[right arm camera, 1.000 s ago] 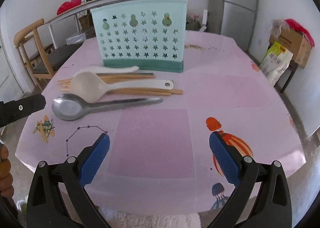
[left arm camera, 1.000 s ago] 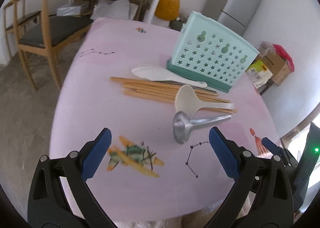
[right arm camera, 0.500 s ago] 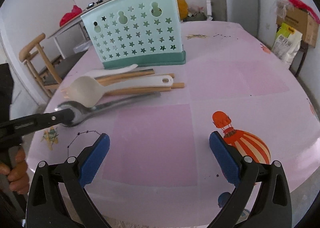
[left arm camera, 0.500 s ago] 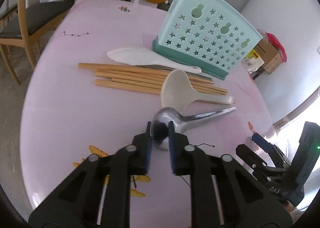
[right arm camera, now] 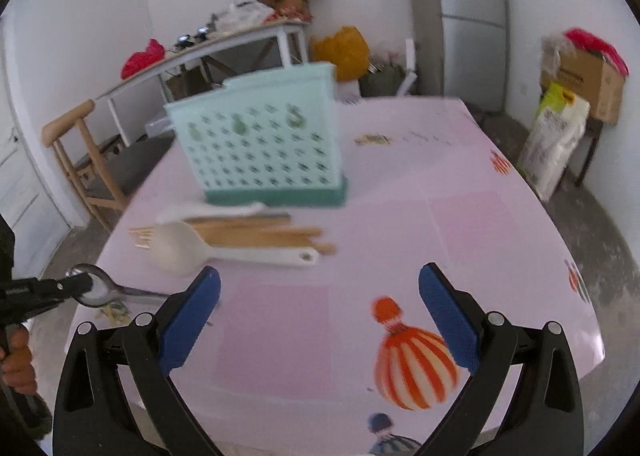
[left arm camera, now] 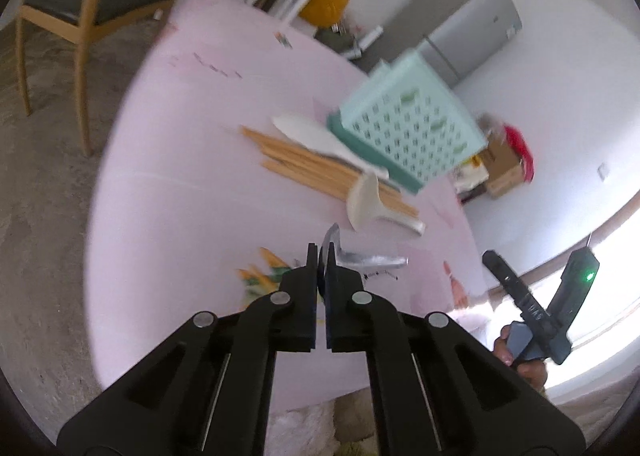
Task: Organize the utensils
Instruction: 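Lift the spoon with the left tool while the right tool grasps the white ladle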
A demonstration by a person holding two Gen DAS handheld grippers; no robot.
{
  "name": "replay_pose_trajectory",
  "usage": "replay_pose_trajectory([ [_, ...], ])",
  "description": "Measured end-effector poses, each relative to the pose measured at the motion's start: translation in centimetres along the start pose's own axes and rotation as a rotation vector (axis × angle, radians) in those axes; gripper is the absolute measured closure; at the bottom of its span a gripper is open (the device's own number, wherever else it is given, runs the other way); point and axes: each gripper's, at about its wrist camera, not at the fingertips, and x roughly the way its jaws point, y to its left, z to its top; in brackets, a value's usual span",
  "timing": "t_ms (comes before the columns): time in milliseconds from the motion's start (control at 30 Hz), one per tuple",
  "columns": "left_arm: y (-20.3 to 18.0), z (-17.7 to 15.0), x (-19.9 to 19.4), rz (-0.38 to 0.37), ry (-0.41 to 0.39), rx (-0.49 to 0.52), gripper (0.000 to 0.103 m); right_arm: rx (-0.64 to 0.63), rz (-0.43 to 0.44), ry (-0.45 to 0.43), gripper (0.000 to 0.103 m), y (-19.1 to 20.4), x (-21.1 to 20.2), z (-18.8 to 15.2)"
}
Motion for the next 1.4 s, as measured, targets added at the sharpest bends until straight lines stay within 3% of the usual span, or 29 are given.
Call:
replay_pose_trajectory([
  [267, 4.3, 1.9, -6.7, -0.033, -0.173, -0.114, 0.102, -0.260, 0.084, -0.009, 0.016, 9.8, 2.4, -0.1],
  [533, 7.9, 3.2, -8.4, -0.022, -0.252, -0.199, 0.102, -0.450, 0.007, 0.029, 0.033, 17.2, 6.3, -1.6],
  [733, 9.9, 3.5, -8.2, -0.026, -0.235, -0.235, 0.102, -0.480, -0.124, 0.063, 0.049, 19.1, 8.8, -2.4],
  [900, 10.4, 3.9, -8.5, -0.011, -0.231, -0.232, 0.102, -0.483, -0.173, 0.079, 0.064, 19.9, 10.2, -2.5],
  [1067, 10.2, 4.3, -9.2, -0.006, -0.236, -0.222, 0.102, -0.465, -0.187, 0.096, 0.094, 20.0, 10.5, -2.6],
  [1400, 6.8, 5.6, -11.7, -0.002, -0.321, -0.132, 0.102, -0.409, -0.099, 0.059, 0.098, 18.7, 7.3, -0.8],
])
